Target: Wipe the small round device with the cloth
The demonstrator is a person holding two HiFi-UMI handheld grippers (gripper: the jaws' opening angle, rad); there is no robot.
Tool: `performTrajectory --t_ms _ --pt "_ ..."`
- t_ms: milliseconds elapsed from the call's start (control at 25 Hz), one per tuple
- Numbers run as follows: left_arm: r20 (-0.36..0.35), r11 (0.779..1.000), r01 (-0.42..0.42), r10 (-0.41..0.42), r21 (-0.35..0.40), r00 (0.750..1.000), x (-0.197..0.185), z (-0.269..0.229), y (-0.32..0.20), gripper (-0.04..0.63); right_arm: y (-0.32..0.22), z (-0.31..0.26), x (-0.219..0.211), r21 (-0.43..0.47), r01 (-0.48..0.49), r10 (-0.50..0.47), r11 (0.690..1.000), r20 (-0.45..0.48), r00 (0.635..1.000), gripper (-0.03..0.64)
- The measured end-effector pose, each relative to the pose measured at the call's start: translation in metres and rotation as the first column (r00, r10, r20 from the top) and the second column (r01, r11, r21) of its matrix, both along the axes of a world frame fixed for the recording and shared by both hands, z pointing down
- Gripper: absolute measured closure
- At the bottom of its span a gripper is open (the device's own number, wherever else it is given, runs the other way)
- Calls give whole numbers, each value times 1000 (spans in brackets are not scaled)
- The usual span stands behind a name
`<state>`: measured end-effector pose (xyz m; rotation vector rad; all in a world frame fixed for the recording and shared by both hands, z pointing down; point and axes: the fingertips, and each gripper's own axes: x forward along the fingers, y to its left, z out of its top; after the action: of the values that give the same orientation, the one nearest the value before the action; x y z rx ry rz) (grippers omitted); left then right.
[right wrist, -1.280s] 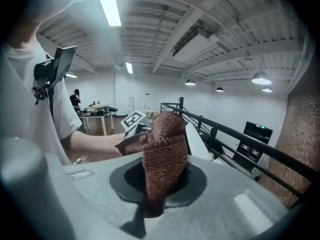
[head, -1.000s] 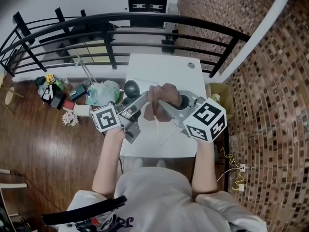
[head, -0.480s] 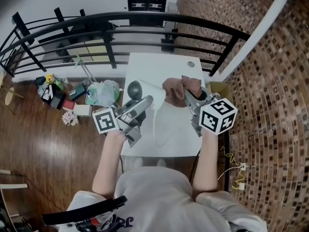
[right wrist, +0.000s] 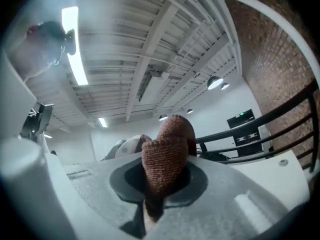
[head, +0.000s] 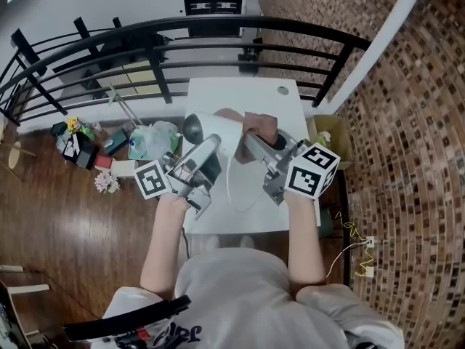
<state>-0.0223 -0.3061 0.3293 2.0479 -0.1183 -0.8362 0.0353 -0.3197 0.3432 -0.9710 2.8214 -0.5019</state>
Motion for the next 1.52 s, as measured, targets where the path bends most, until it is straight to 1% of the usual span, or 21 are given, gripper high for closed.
performTrajectory --t_ms 80,200,360,440,520,560,600,640,680,720,800,840,880,920,1000,1040,1120,1200,1280,1400,1520 --pt "18 1000 31 -31 -1 999 -3 1 -3 253 7 1 -7 5 44 -44 999 -21 999 589" --pt "90 995 102 -103 18 991 -11 5 -10 253 19 0 -22 4 134 -134 991 -51 990 588" --pt "94 986 166 -166 0 982 -23 8 -20 253 32 3 -41 4 241 -239 971 -96 966 588" --pt "100 982 190 -188 -9 977 -29 10 -24 253 45 3 -50 22 327 -321 945 -138 937 588" --pt "100 979 202 -199 -26 975 -35 13 -28 253 64 2 -56 48 445 -430 894 -177 885 589" --pt "86 979 199 -195 -37 977 -38 13 -28 253 70 1 -57 55 484 -468 873 -185 864 588" --pt "63 981 190 -187 -44 980 -41 12 -27 253 71 2 -56 55 496 -481 866 -178 859 589" --pt "37 983 178 -176 -48 984 -43 11 -25 255 67 2 -50 49 481 -468 876 -160 869 588" --pt "12 985 163 -163 -49 987 -44 9 -23 255 58 3 -41 35 440 -432 897 -135 892 589" --pt "-10 988 146 -147 -46 989 -43 6 -20 255 46 4 -29 14 376 -373 926 -106 922 589" --pt "-37 994 108 -109 -31 993 -37 1 -13 253 17 9 -5 -38 205 -207 978 -53 977 589" --pt "-41 996 89 -89 -21 995 -33 -1 -9 253 6 11 5 -58 124 -126 991 -32 991 589" --pt "-35 997 73 -73 -13 997 -27 -2 -6 253 -1 13 9 -68 70 -71 995 -15 997 589" --pt "-18 998 64 -64 -8 998 -21 -1 -3 253 -4 13 8 -69 50 -50 996 1 999 589" --pt "28 997 70 -69 -17 997 -13 7 -3 254 2 12 -7 -56 84 -83 995 21 996 588" --pt "32 996 79 -78 -36 996 -12 11 -5 253 5 12 -15 -49 105 -104 993 21 994 588" --pt "-21 991 91 -93 -95 995 -17 14 -10 255 12 17 -28 -41 143 -143 989 4 990 588" --pt "-76 985 97 -108 -140 991 -24 15 -13 255 24 23 -40 -49 207 -207 977 -7 978 589" --pt "-79 981 112 -126 -158 989 -28 17 -17 254 34 29 -49 -55 266 -267 962 -16 964 589" --pt "-38 975 158 -166 -157 985 -35 22 -25 255 50 28 -61 -51 353 -356 934 -62 932 589" --pt "36 971 206 -204 -123 978 -40 31 -31 255 64 21 -69 -33 426 -427 904 -72 901 589"
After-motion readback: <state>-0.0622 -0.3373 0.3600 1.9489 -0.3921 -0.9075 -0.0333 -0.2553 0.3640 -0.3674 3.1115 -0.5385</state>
